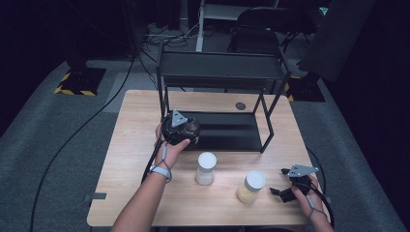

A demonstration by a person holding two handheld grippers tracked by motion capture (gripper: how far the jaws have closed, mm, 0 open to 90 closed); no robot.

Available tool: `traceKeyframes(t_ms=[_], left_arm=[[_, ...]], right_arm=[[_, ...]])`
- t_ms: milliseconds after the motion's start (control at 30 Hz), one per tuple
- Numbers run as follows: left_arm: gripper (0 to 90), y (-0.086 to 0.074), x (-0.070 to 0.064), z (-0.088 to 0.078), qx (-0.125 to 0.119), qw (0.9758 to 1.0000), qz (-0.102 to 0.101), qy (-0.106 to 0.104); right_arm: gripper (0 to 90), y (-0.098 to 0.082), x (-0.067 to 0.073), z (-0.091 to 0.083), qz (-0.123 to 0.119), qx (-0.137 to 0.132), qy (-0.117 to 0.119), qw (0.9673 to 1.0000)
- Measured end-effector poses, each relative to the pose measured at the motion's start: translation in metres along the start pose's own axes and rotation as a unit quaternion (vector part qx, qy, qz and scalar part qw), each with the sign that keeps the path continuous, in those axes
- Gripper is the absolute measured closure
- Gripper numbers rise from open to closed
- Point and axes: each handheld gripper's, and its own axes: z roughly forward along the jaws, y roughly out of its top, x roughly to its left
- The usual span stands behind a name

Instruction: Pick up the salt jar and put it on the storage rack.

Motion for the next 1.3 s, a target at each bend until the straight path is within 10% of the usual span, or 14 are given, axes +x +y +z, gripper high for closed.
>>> traceKeyframes(t_ms=[533,1300], left_arm=[[11.8,-0.021,0.0,-0.079,-0.005,0.9999,-0.005,0.008],[9.8,-0.071,0.005,-0.114,0.041,0.999,0.017,0.005]], right_arm=[[0.0,0.0,-0.001,0.0,-0.001,0.0,0.001,1.0],[0.0,0.0,-0.001,0.0,-0.001,0.0,0.001,1.0]])
